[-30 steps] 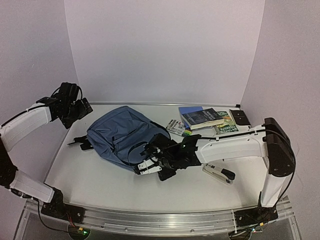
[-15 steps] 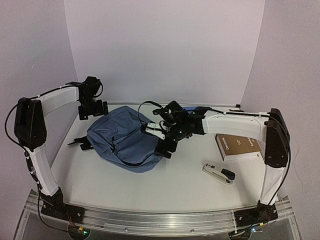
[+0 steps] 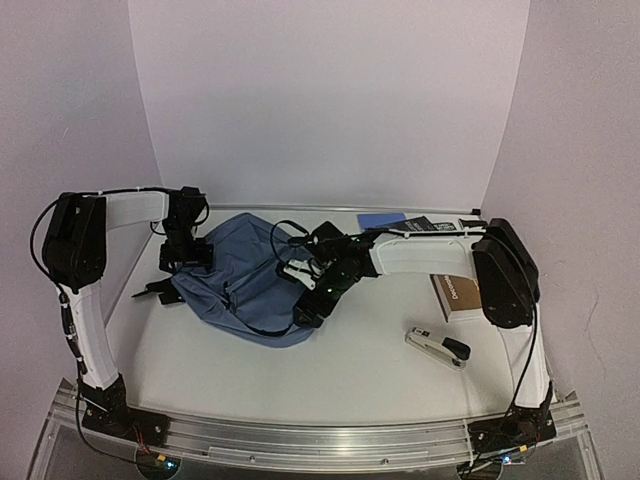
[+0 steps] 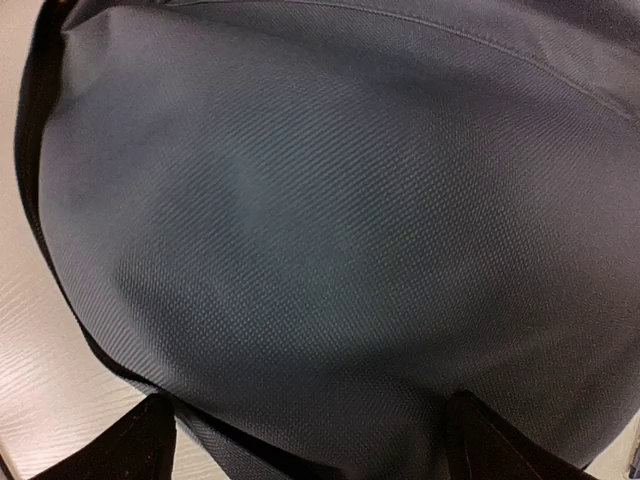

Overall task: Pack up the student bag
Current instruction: Adjust the student bag at the center of the board.

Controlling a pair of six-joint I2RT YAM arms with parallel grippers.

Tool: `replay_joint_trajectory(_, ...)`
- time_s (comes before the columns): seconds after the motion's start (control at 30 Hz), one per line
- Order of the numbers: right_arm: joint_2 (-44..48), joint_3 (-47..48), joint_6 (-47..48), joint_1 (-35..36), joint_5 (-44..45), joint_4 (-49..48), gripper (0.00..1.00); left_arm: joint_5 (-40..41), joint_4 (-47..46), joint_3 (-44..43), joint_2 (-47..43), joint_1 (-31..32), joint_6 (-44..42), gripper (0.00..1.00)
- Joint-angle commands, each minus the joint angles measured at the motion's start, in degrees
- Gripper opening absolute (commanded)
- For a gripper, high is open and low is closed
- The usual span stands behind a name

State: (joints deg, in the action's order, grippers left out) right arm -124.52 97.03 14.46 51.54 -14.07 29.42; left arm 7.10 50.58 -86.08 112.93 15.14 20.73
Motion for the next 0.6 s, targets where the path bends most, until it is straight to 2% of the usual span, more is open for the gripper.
replay_joint_trajectory(0.0,-4.4,4.6,-0.2,-2.0,4.9,-1.3,0.92,-3.0,1.0,6.9,-5.6,-0.1,0.7,0.89)
replay_joint_trajectory(0.1,-7.0,7.6,0.6,-4.1,8.2,-1.7,0.90,-3.6,-0.2,12.2,-9.2,0.2,2.4,0.85)
replay_joint_trajectory(0.2,-6.7,8.8,0.4,-5.0,7.9,-1.6,0.88,-4.5,-1.8,16.8,-13.4,0.5,3.8,0.84)
replay_joint_trajectory(0.43,3.2,7.5,-8.4,-3.9,-8.2,-3.4,0.83,-4.9,-2.3,19.3,-21.2,2.7,5.3,0.85)
replay_joint_trajectory(0.57,5.0,8.8,-10.6,-1.3,-8.8,-5.3,0.80,-4.1,-1.6,18.9,-24.1,4.7,6.5,0.86)
